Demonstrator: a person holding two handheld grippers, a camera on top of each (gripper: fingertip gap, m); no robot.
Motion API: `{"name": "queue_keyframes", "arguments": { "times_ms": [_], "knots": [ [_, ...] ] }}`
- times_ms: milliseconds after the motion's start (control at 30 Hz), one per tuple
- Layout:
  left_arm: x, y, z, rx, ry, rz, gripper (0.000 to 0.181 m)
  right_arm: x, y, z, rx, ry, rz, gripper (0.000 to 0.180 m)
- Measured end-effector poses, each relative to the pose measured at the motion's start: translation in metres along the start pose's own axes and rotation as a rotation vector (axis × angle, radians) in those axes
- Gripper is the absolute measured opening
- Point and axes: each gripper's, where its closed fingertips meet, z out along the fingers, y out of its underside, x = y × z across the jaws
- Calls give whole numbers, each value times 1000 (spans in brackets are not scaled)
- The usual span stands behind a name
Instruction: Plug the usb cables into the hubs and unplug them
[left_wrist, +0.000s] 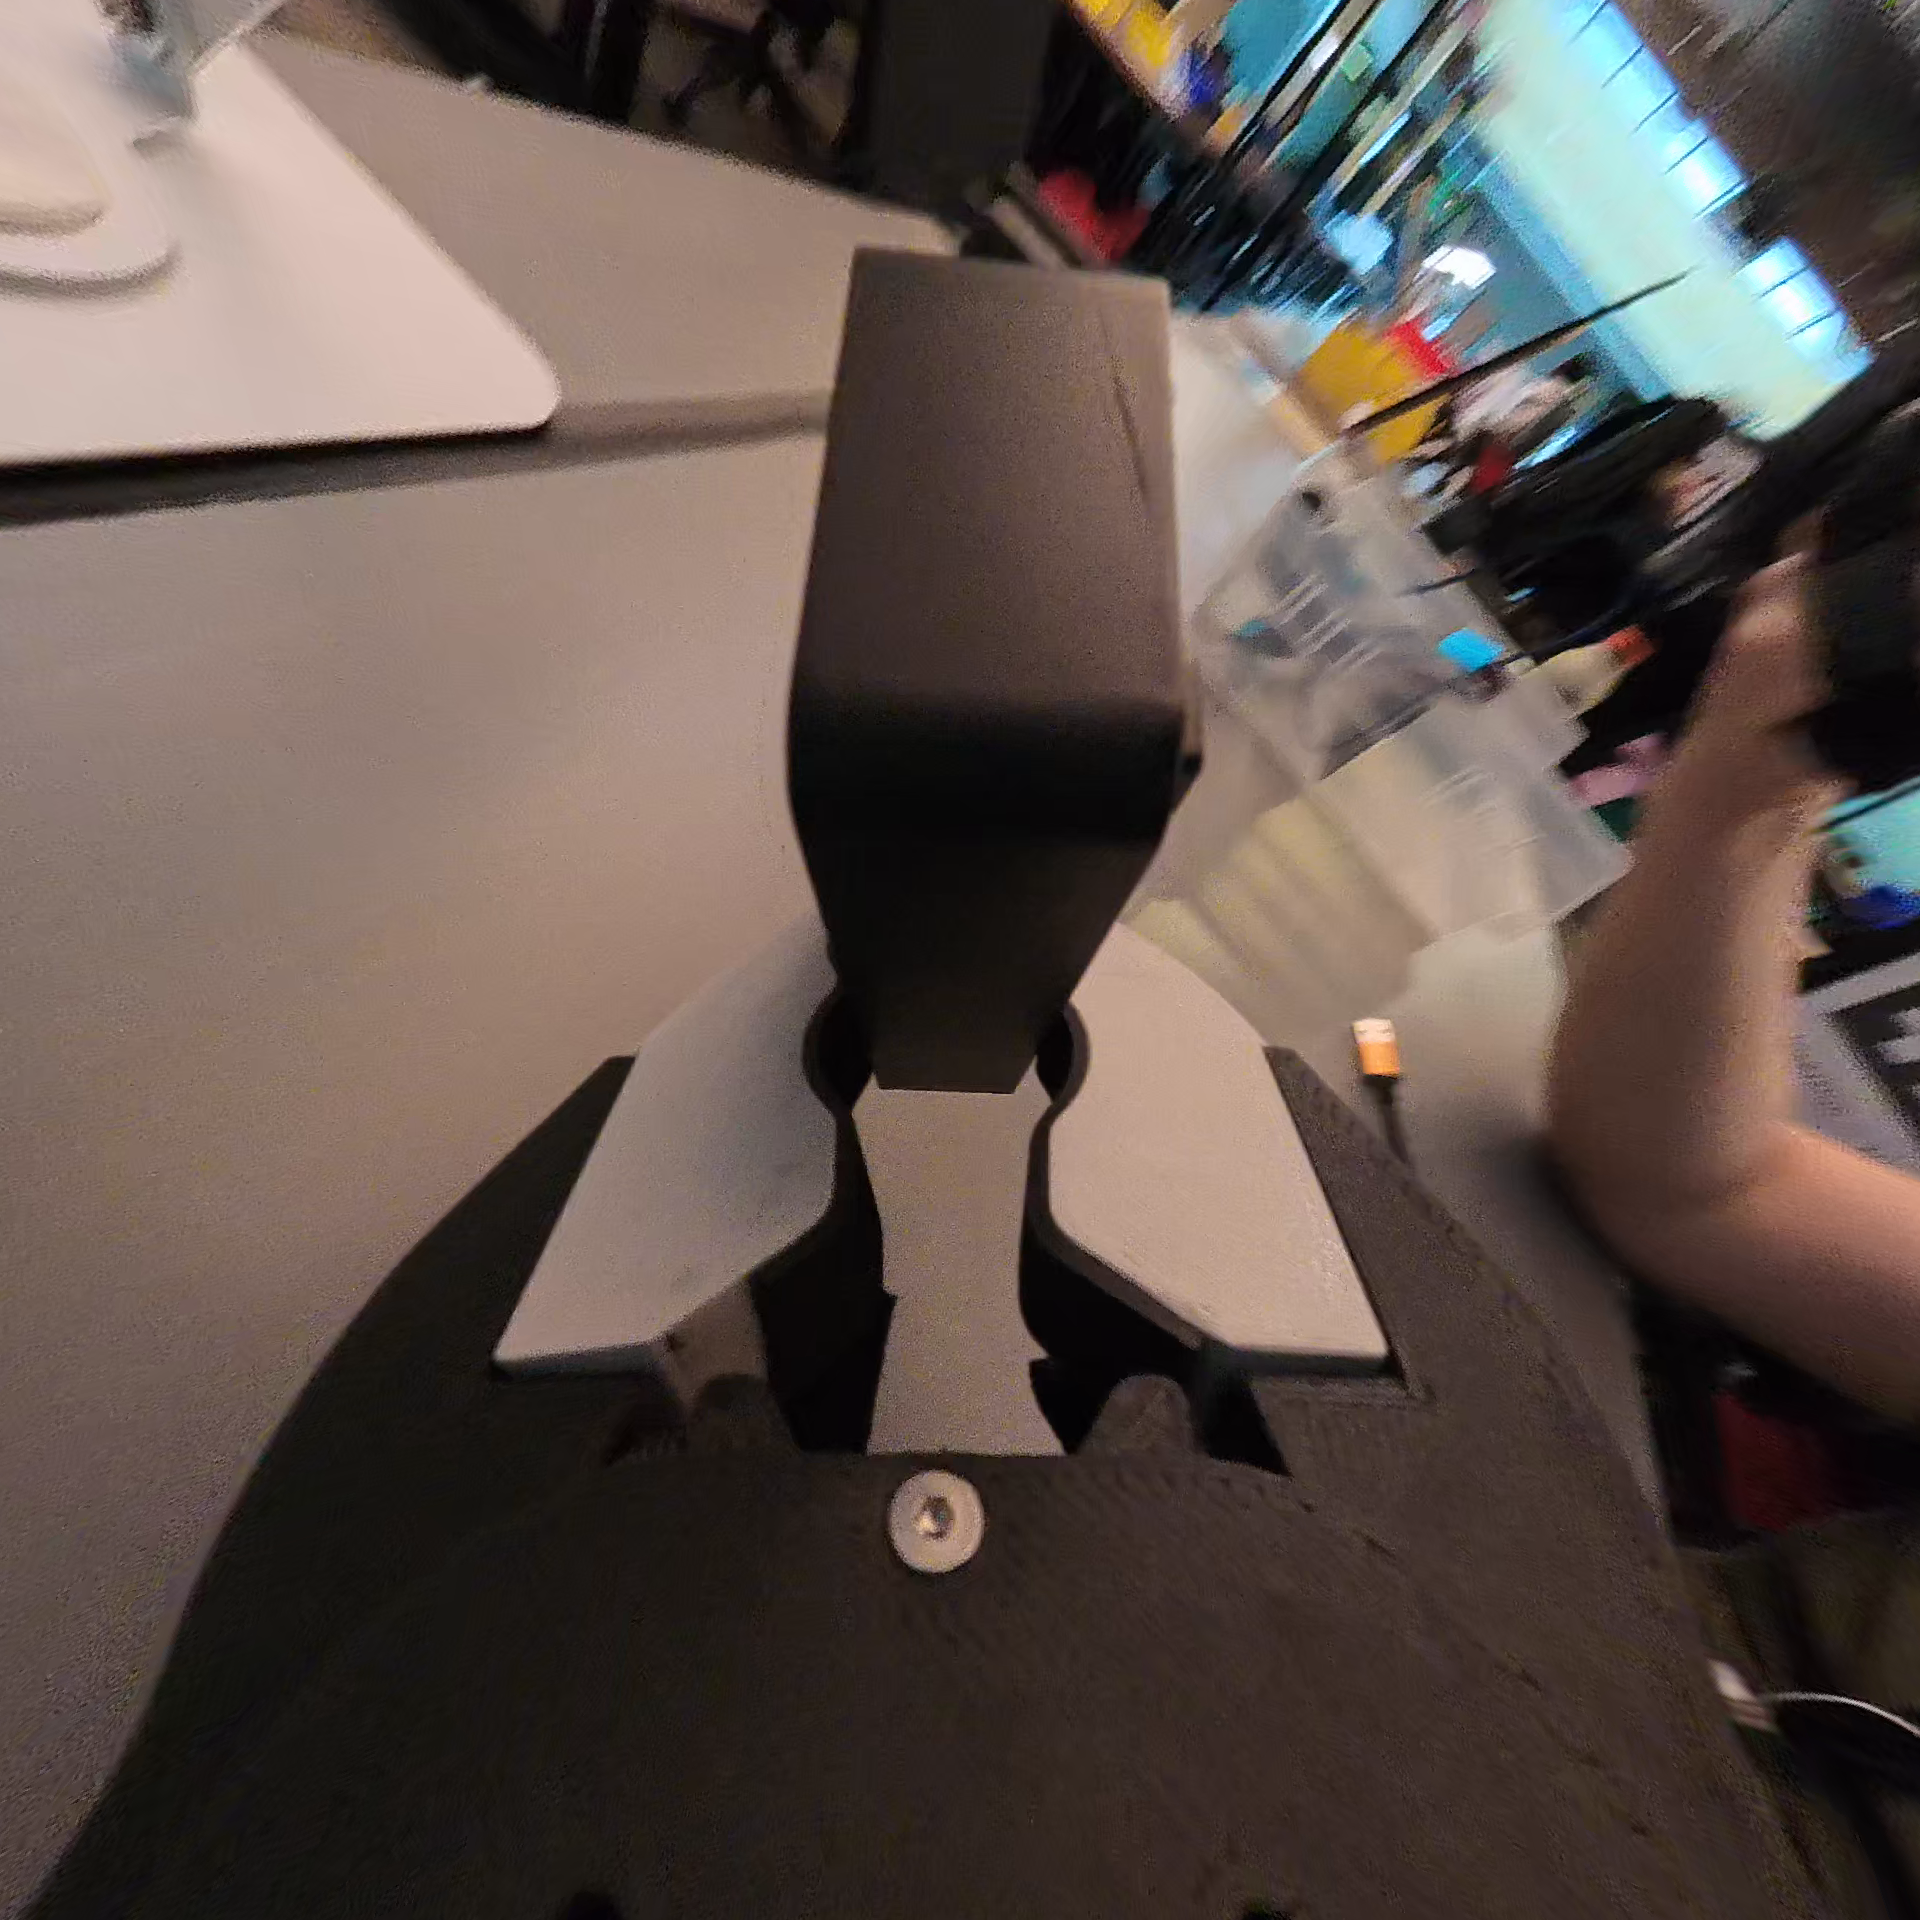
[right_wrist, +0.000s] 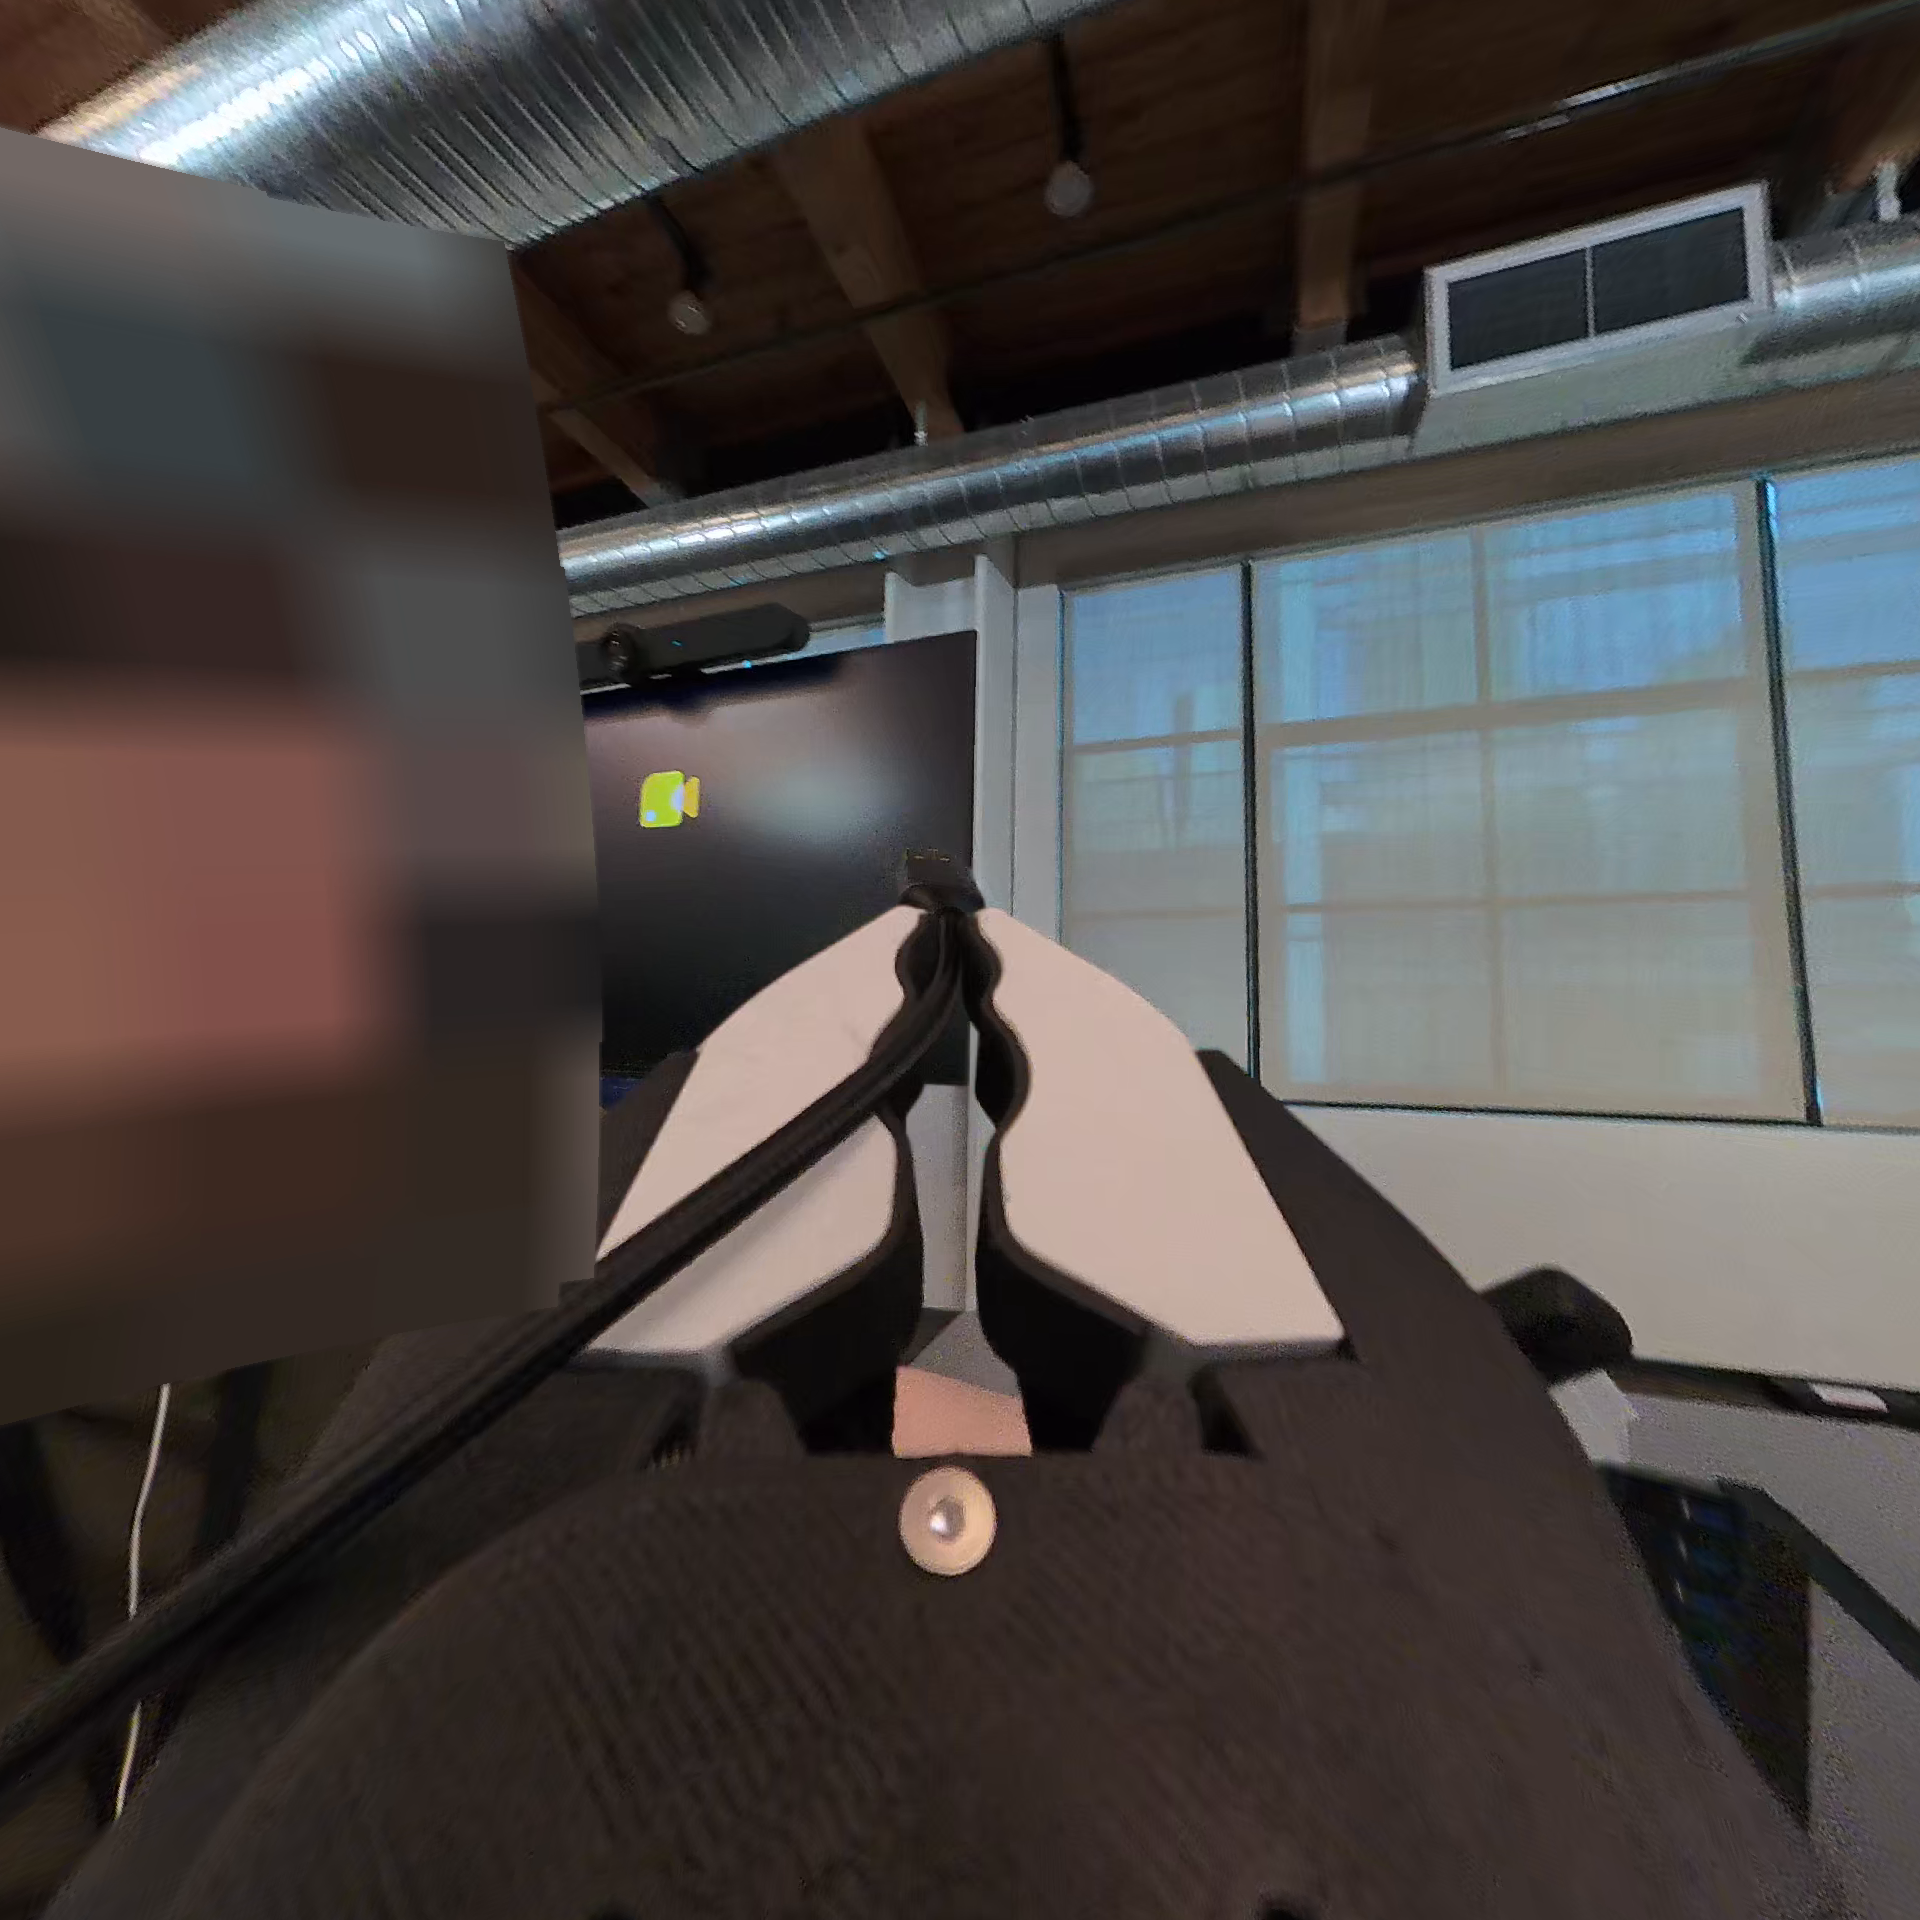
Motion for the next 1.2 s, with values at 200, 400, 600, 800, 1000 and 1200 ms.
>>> {"name": "queue_keyframes", "arguments": {
  "times_ms": [200, 400, 600, 800, 1000, 1200],
  "knots": [
    [55, -35, -14, 94, 132, -1, 28, 32, 20, -2, -44, 136, 99, 4],
    [91, -55, -27, 116, -17, 159, 28, 81, 49, -17, -208, 498, -64, 3],
    [111, -66, -33, 170, -122, 225, 28, 84, 81, 0, -544, 640, -514, 3],
    [126, -69, -34, 202, -128, 266, 28, 85, 92, 9, -662, 715, -778, 3],
    [134, -72, -31, 244, -124, 267, 28, 91, 96, 8, -672, 794, -825, 4],
    [138, -73, -27, 276, -153, 299, 28, 93, 97, 8, -695, 829, -895, 4]
  ]
}}
